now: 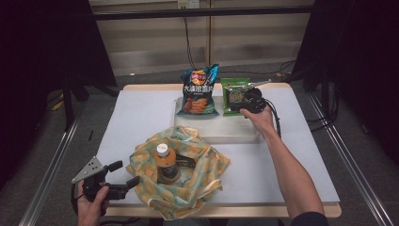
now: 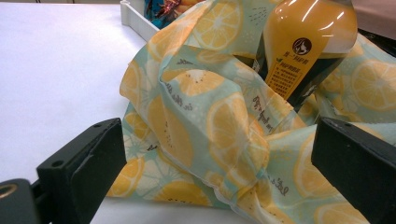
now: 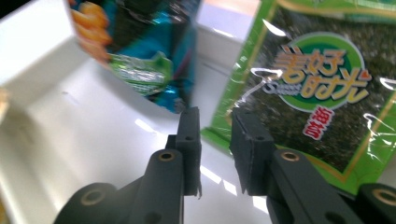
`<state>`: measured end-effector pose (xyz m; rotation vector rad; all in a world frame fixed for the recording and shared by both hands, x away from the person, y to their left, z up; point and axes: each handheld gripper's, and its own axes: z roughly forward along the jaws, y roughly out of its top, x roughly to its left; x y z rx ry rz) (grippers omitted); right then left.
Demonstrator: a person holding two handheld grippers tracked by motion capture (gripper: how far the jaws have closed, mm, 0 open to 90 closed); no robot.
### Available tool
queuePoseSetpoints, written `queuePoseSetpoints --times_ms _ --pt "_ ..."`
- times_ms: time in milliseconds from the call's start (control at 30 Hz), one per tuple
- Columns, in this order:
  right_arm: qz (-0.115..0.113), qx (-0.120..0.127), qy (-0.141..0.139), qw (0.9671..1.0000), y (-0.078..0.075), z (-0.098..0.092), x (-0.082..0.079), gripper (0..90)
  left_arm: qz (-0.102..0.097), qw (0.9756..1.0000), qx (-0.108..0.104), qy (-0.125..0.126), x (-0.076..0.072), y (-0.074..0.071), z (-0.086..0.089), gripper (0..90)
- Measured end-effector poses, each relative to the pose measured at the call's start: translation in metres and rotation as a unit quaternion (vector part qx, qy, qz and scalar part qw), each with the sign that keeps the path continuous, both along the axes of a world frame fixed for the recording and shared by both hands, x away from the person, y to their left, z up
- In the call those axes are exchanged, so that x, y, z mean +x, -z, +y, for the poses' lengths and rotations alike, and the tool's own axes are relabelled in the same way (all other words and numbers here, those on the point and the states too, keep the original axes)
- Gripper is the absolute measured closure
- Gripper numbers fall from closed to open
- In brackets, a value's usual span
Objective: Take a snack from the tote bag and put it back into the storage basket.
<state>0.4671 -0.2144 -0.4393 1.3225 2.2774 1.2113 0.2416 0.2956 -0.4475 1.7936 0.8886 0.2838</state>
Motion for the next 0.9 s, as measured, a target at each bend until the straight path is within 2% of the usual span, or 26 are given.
queuePoseSetpoints --times_ms 100,167,200,233,400,500,600,700,767,900 --pt "-0.023 0.011 -0.001 0.9997 -0.007 0.002 -0.012 61.4 -0.004 1.0 0.005 0.003 -0.001 -0.001 -0.001 2.8" --pt "-0.03 0.019 -0.004 0.9994 -0.01 0.002 -0.016 58.5 -0.003 1.0 0.005 0.0 -0.001 -0.002 -0.002 2.8" --pt "-0.035 0.032 -0.008 0.9988 -0.013 0.004 -0.021 55.8 -0.003 1.0 0.004 0.0 -0.002 -0.002 -0.002 2.8" --pt "-0.048 0.034 -0.012 0.9982 -0.017 0.007 -0.03 52.8 -0.003 1.0 0.002 -0.001 -0.002 -0.003 -0.002 2.8" --pt "-0.063 0.049 -0.035 0.9962 -0.02 0.014 -0.051 45.8 -0.006 0.9999 -0.001 0.008 -0.003 -0.004 -0.003 2.7" --pt "-0.074 0.072 -0.043 0.9938 -0.023 0.017 -0.063 43.1 -0.007 1.0 0.001 0.004 -0.004 -0.005 -0.004 2.7" --pt "-0.079 0.077 -0.05 0.9926 -0.028 0.025 -0.075 34.1 -0.005 1.0 0.001 0.007 -0.004 -0.006 -0.005 2.7" --pt "-0.09 0.088 -0.062 0.9901 -0.033 0.031 -0.087 31.7 -0.006 0.9999 -0.002 0.016 -0.005 -0.007 -0.006 2.9" --pt "-0.093 0.091 -0.07 0.989 -0.035 0.034 -0.093 31.5 -0.011 0.9999 0.004 0.011 -0.006 -0.009 -0.007 2.9" --pt "-0.097 0.101 -0.079 0.987 -0.037 0.041 -0.108 29.0 -0.01 0.9999 0.0 0.008 -0.007 -0.01 -0.009 4.2"
